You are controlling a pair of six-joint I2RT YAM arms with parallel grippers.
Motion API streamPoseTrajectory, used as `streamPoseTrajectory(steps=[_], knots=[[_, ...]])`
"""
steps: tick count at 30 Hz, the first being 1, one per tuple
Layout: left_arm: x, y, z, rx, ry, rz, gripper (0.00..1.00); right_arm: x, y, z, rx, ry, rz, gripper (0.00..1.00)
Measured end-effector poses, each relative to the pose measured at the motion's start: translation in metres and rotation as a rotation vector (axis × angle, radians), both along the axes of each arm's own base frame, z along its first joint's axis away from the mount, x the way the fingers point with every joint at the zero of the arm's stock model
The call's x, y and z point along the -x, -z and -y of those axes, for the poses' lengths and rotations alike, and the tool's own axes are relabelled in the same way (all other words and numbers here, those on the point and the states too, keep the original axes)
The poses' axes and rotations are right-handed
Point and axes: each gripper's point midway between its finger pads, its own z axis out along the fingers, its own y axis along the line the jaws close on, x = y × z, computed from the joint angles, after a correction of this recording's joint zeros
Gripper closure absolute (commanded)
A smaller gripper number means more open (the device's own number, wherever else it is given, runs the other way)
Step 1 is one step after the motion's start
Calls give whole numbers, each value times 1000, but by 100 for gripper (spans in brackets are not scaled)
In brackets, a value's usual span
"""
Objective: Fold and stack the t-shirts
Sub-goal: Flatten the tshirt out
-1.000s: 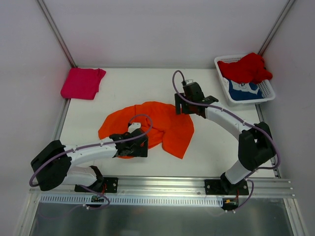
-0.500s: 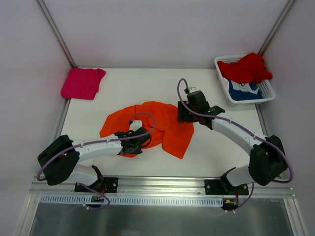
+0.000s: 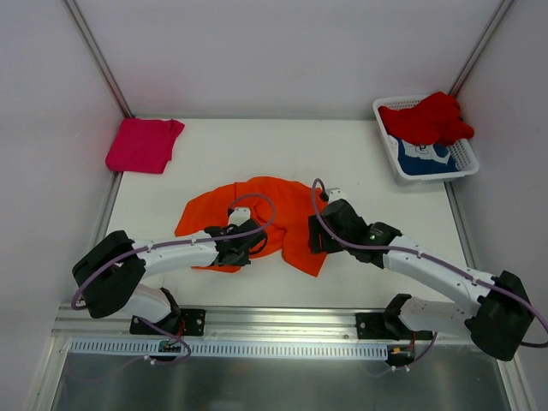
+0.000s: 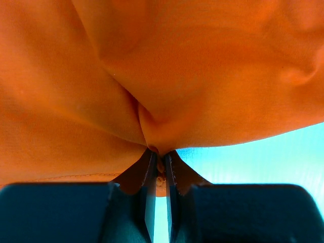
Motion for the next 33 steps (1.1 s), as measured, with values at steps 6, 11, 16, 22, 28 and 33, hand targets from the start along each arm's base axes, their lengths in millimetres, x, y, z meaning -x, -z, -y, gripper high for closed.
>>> streamPoseTrajectory(steps=[6,11,16,22,28,33], knots=[[0,0,0,0,1,0,100,24,12,17,19,31,11,33],[0,0,0,-3,5,0,100,38,42,35,109,56,-27,33],[0,0,1,-10,16,-5,100,43,63,34,186,32,-60,33],[0,0,1,-14,18,-8,100,50,80,19,226,-18,-77,34],[-1,0,2,-16,21,-10,100,53,84,-7,256,-73,-68,47],[-1,0,2,-16,21,-10,100,53,80,-29,250,-99,-46,89]])
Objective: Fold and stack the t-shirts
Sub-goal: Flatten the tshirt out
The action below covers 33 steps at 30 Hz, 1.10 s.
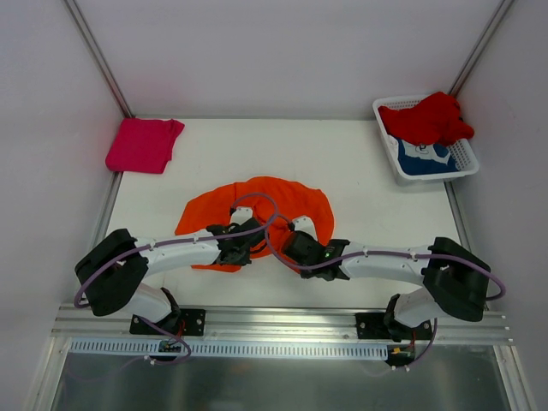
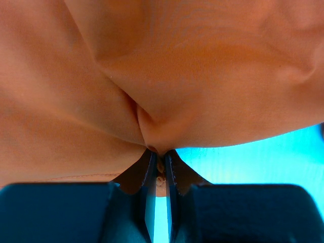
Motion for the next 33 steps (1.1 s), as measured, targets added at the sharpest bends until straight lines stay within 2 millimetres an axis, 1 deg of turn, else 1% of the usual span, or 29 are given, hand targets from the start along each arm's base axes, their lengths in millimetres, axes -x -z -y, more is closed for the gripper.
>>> streamPoseTrajectory(steps=[1,4,9,10,11,13,16,17,19,23,26,33], knots=[[0,0,0,0,0,0,100,0,-1,-2,-4,-1,4,99],[0,0,0,1,0,1,100,-2,-5,-6,-10,0,17,100],[1,-1,0,11,2,2,100,-6,-8,-2,5,12,43,100],[2,-1,0,15,3,0,100,-7,-9,-1,7,15,49,97],[3,-1,0,19,5,-3,100,-7,-11,-1,5,17,55,87],[4,-2,0,23,7,-6,100,-9,-16,1,-1,24,67,70],[5,-2,0,26,8,-10,100,-9,-20,3,-4,29,76,69],[5,-1,1,26,9,-11,100,-9,-20,3,-5,30,76,66],[5,-1,1,26,9,-11,100,-8,-20,3,-8,35,73,56],[6,-1,0,26,9,-12,100,-6,-20,2,-12,42,69,56],[5,-1,0,25,9,-12,100,-4,-20,2,-15,46,64,54],[6,-1,0,26,9,-12,100,9,-23,-1,-44,64,74,54]])
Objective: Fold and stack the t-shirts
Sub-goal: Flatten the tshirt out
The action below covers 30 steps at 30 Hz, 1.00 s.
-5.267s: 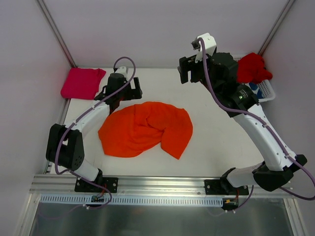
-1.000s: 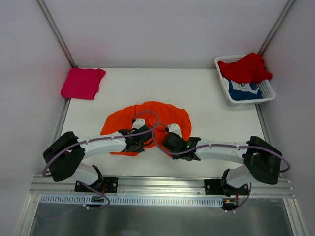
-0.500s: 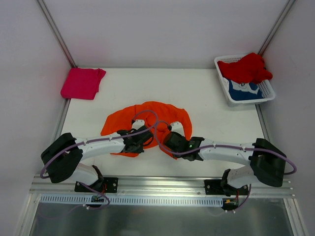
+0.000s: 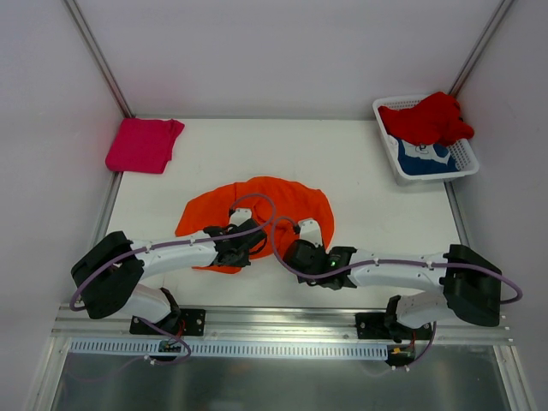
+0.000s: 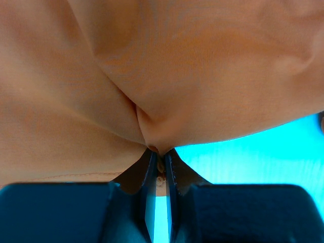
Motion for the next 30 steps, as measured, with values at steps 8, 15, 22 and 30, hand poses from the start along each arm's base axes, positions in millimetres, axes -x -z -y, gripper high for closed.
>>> streamPoseTrajectory(steps=[8,15,22,30], knots=[[0,0,0,0,1,0,100,17,22,18,34,29,-19,52],[0,0,0,-1,1,0,100,15,30,18,47,40,-7,50],[0,0,0,-1,3,0,100,7,28,0,83,8,7,48],[0,0,0,-2,3,0,100,0,23,-17,107,-39,22,90]])
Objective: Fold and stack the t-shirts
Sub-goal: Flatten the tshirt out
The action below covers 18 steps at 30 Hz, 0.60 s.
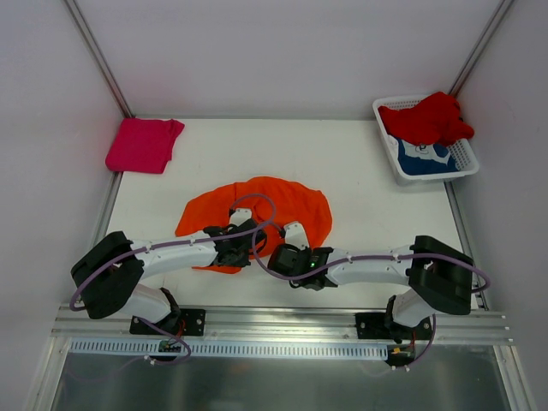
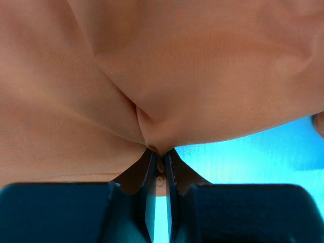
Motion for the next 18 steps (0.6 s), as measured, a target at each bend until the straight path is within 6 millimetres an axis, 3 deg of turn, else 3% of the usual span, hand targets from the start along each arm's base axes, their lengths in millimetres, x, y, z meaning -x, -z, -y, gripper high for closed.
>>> streamPoseTrajectory(steps=[3,12,18], knots=[[1,0,-1,1,0,0,100,-1,0,0,1,-2,2,99],[2,0,-3,2,0,2,100,-1,-4,3,-8,2,13,100],[2,-10,-3,23,1,21,100,-7,-31,9,-59,16,74,100]])
